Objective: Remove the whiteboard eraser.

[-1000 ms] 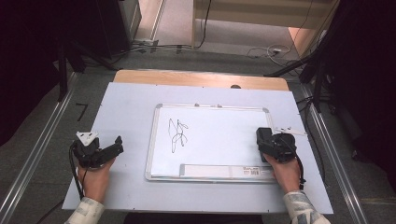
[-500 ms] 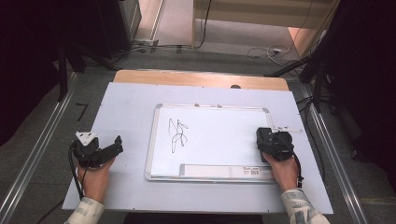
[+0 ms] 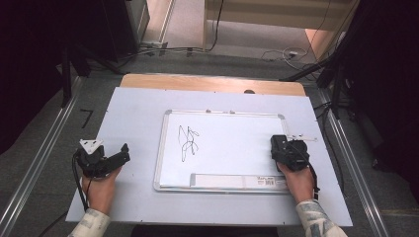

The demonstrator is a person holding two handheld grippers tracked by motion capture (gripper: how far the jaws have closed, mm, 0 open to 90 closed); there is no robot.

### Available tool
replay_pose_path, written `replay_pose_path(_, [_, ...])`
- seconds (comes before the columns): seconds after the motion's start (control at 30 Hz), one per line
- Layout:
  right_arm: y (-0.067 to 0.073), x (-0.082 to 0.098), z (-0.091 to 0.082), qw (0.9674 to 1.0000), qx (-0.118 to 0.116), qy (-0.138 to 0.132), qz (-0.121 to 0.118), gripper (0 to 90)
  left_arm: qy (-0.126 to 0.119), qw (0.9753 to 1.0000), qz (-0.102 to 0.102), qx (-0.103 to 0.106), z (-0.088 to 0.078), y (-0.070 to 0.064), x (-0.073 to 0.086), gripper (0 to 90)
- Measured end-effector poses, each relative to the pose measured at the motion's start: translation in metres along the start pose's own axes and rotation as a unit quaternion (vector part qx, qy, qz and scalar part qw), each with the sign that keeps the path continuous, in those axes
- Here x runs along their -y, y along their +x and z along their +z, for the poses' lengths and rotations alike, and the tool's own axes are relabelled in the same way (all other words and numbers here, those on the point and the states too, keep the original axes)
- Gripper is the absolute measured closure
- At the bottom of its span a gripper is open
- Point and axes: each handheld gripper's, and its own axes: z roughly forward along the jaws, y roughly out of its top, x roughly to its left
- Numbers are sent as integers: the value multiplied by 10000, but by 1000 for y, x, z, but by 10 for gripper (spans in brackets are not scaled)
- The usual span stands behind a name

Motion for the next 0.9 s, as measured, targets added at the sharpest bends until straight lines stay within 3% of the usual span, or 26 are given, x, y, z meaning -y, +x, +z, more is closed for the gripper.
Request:
replay_pose_path(0.33, [1, 1, 0, 10000, 19, -19, -68, 368, 14, 10000, -44, 11, 1, 1, 0, 77])
replay_pose_path(0.9, [-1, 2, 0, 9999, -44, -98, 68, 374, 56, 10000, -64, 25, 1, 1, 0, 77])
